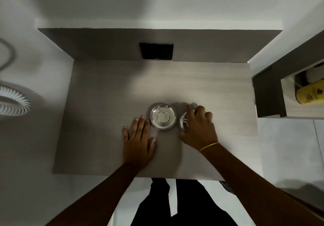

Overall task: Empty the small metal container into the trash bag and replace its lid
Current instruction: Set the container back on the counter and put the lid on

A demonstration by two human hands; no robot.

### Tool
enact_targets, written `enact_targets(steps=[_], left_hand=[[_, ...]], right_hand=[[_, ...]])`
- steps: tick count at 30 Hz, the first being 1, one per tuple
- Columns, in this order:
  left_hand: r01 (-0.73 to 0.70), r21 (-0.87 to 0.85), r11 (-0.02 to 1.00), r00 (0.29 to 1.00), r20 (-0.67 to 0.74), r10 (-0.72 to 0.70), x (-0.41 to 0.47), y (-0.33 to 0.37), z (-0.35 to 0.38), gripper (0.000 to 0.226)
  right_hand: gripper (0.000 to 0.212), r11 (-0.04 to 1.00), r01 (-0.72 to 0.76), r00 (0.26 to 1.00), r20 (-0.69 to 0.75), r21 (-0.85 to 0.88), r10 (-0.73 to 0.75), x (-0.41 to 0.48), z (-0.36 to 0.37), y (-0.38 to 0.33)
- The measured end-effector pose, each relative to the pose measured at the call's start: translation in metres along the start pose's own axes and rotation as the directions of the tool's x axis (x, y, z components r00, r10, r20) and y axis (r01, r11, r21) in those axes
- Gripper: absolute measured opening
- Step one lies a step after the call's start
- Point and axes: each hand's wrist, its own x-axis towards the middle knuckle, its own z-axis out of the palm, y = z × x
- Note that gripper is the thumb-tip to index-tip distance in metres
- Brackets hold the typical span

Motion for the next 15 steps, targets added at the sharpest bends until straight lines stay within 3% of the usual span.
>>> enact_targets(steps=[5, 9, 15], left_hand=[[-0.003, -0.003, 1.0, 1.0, -0.014, 0.003, -0.001, -0.003, 0.006, 0.078], [0.012, -0.064, 0.998, 1.0, -0.014, -0.013, -0.001, -0.002, 0.006, 0.079], [0.009, -0.085, 0.996, 1.0, -0.025, -0.012, -0.004, -0.003, 0.009, 0.077]], right_hand=[[0.113, 0.986, 0.031, 0.998, -0.063, 0.164, -0.021, 0.012, -0.02, -0.025], [0.114, 0.983, 0.173, 0.985, -0.034, 0.052, -0.172, 0.016, -0.021, -0.063], [0.107, 0.973, 0.225, 0.974, 0.042, -0.047, -0.223, 0.019, -0.003, -0.089]])
